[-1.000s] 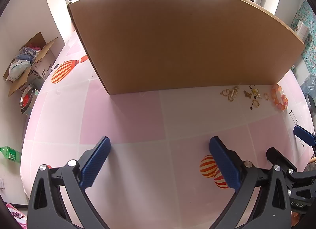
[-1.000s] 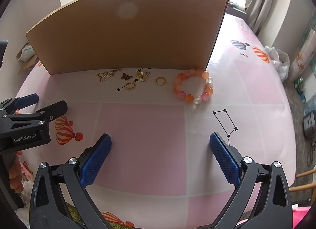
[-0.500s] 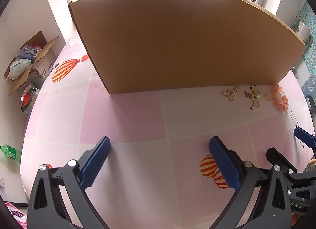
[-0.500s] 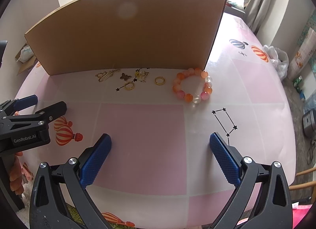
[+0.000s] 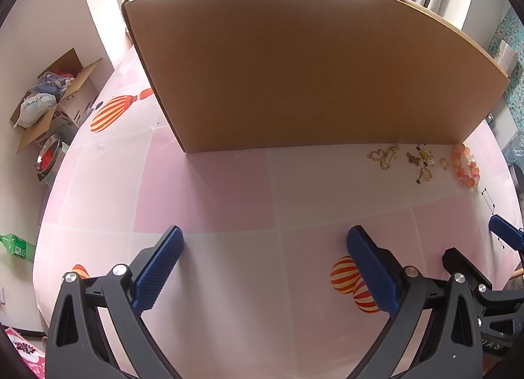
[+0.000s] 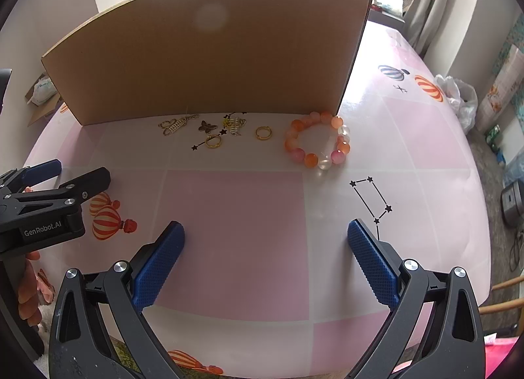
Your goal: Organize jewelry
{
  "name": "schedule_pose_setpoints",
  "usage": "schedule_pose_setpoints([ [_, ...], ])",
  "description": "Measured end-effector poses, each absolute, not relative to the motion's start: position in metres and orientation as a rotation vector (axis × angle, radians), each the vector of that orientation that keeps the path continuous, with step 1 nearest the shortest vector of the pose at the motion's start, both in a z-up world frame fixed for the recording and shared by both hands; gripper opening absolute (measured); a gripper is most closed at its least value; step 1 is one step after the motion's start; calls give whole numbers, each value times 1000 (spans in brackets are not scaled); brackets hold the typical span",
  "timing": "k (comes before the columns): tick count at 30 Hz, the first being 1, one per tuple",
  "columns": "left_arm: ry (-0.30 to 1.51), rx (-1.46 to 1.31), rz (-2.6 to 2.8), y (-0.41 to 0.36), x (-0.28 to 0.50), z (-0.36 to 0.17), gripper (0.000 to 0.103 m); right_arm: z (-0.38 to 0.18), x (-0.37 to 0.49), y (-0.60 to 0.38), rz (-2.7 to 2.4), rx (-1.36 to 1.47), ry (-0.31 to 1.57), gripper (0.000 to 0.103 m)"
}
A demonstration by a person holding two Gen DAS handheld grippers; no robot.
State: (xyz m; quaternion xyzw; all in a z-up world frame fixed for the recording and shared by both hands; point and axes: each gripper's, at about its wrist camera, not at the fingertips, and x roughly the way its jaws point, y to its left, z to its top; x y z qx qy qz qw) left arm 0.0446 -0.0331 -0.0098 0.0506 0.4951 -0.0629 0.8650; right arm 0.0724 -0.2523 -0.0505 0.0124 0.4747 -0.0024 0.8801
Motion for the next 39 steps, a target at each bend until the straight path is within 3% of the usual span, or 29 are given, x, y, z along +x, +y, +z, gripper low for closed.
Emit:
schedule_pose_setpoints([
  [23,1083,104,-124,-31,51,-8,99,-49,59,-247,58,-2,947,95],
  [39,926,156,-231,-25,31,-2,97,-32,36,-253,174,94,857,95],
])
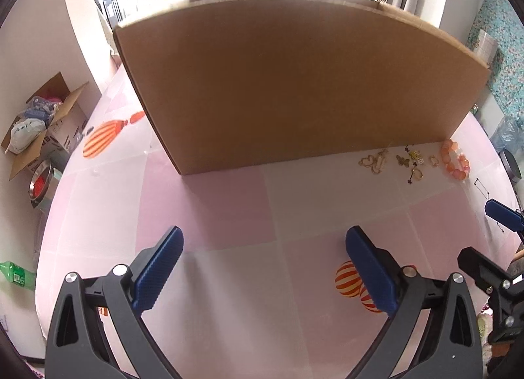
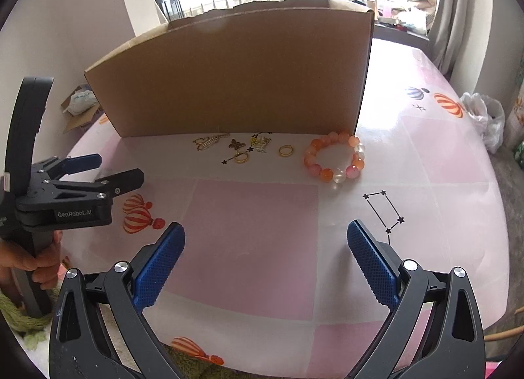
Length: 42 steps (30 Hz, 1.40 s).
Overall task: Organize jewelry
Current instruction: 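Move both grippers toward the gold charms beside the box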
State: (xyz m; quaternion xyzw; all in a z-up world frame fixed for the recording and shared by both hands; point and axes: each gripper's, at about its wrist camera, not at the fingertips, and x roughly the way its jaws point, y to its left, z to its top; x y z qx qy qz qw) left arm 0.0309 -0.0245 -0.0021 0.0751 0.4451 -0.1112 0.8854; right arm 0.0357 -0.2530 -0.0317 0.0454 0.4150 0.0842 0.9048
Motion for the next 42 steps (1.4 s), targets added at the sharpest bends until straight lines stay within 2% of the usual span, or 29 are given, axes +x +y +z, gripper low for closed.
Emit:
schedule_pose_setpoints([
  [5,766,166,-325,-27,19,23,85,5,32,-265,212,201,736,92],
  [6,743,157,-338,-27,19,27,79,11,32,-266,218,223,715,90],
  [9,712,128,-368,-27,23,33,65,19,46,-268,219,271,701,77],
  [14,748,107,-397,-27,39,31,42,19,66,-261,187,265,769,45],
  [15,763,102,-402,-27,42,29,38,19,69,-261,179,266,777,42],
  [17,768,88,-422,-31,49,29,33,17,75,-265,179,283,794,29],
  [20,780,82,-425,-31,56,30,29,15,84,-269,192,307,801,22],
  [33,777,78,-497,-40,73,34,29,8,81,-270,200,324,757,22],
  [42,838,326,-648,-82,44,20,29,-15,30,-248,298,322,850,24],
])
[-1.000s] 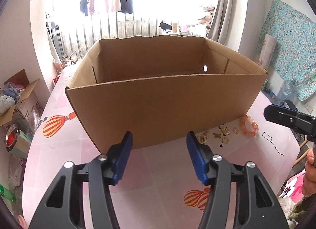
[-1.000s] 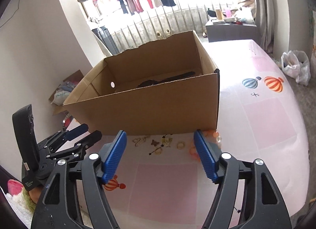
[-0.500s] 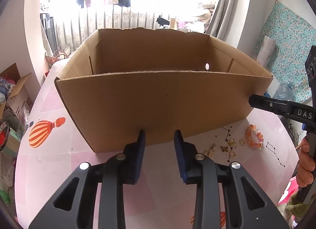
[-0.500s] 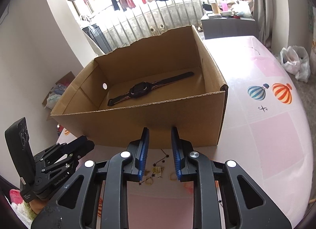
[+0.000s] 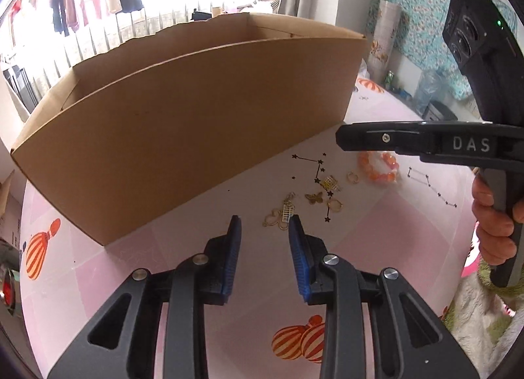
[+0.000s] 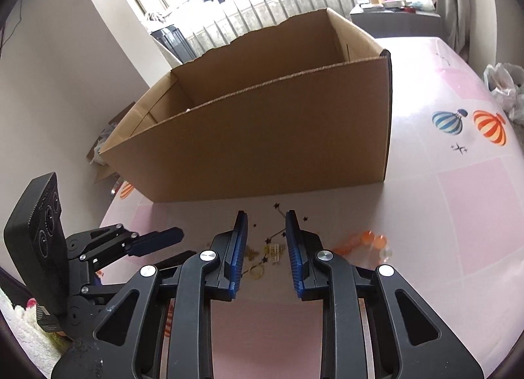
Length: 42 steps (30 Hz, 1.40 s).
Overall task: Organize jewelry
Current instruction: 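Move both grippers toward the gold charms beside the box, then close the left gripper on the gold butterfly charm while the right gripper approaches other charms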
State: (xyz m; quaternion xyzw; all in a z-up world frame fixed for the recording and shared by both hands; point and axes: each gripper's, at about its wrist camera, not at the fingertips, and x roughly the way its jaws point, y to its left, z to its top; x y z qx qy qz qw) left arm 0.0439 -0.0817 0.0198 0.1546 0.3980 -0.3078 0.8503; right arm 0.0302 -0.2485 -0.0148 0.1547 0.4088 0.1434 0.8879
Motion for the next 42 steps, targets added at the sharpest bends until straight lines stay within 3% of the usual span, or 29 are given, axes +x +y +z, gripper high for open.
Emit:
schedule_pose_setpoints([
  [11,874,391,-667,-103,57,11,28,-21,-8,-239,321,358,857,24],
  [16,873,407,-677,-107,60,8,16,-23,-13,-242,309,381,865,24],
  [42,942,431,-681,-88,25,9,16,-15,-9,-224,292,378,886,24],
])
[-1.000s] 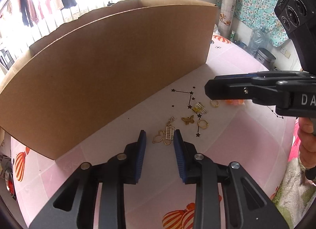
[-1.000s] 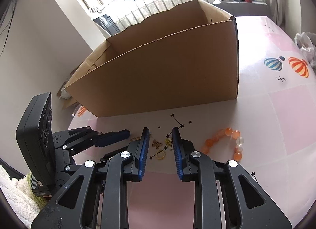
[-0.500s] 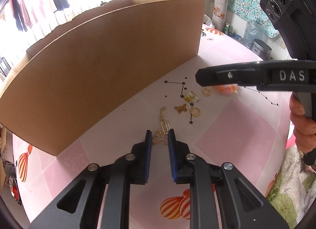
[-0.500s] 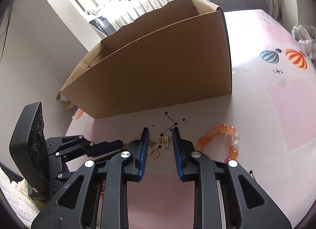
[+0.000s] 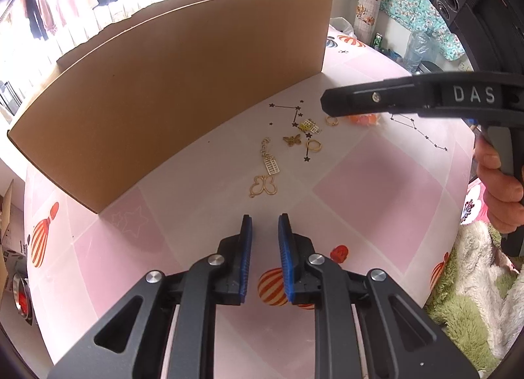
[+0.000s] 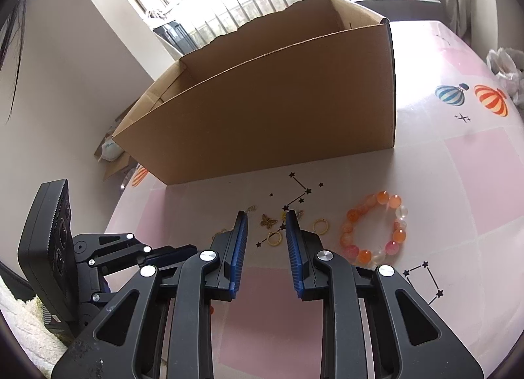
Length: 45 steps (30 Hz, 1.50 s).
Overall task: Organize jewelry
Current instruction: 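Close the left gripper on the gold butterfly charm while the right gripper approaches other charms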
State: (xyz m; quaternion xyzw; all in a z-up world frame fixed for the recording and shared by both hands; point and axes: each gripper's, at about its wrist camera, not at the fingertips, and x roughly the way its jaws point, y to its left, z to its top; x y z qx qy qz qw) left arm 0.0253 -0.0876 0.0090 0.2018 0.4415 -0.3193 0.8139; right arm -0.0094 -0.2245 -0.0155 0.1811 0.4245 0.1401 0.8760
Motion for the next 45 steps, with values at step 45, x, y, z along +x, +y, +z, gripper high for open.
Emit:
schedule_pose_setpoints([
  [45,889,347,-664,-75,39,9,7,-20,-3,-211,379,312,942,24],
])
